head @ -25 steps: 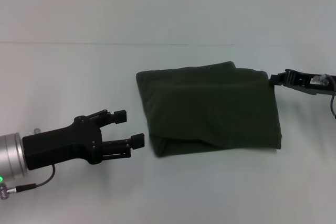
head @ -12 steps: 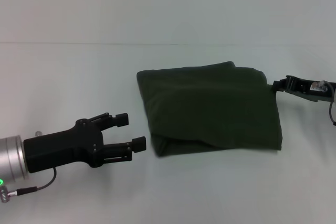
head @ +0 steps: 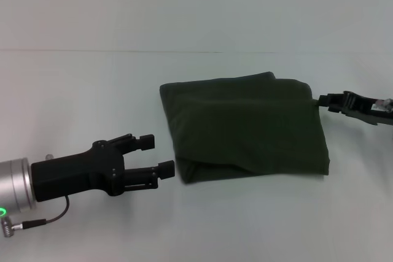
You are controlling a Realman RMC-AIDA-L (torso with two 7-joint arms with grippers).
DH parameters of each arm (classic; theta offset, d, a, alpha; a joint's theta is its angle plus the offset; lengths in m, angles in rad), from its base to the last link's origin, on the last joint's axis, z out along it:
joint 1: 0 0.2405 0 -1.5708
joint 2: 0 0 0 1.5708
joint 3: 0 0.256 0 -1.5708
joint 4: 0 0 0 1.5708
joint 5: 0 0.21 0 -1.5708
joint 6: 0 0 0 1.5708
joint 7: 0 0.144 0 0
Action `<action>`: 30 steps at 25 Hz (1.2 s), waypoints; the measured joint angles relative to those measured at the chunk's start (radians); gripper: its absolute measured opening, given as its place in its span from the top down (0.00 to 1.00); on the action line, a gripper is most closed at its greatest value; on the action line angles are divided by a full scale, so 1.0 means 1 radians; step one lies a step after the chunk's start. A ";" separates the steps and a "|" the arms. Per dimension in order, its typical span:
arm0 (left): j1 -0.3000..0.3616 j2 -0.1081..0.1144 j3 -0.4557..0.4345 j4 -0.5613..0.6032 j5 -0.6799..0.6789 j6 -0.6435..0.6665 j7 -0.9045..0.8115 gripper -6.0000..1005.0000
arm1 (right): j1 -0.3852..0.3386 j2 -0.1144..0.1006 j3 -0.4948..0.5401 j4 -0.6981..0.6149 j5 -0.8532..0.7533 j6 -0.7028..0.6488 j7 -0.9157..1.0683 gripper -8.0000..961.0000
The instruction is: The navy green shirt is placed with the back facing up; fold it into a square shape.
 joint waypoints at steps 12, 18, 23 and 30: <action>-0.120 0.021 0.006 -0.001 -0.029 -0.022 -0.319 0.07 | -0.161 -0.004 0.115 -0.016 0.289 -0.477 -0.588 0.39; -0.221 0.045 0.091 -0.031 -0.026 -0.175 -0.416 0.07 | -0.238 0.033 0.116 -0.009 0.287 -0.553 -0.864 0.17; -0.259 0.008 0.255 -0.037 -0.026 -0.373 -0.206 0.07 | -0.270 0.055 0.111 -0.008 0.286 -0.576 -0.968 0.10; -0.249 -0.012 0.363 -0.042 -0.077 -0.529 0.008 0.07 | -0.315 0.053 0.109 -0.013 0.272 -0.627 -1.010 0.03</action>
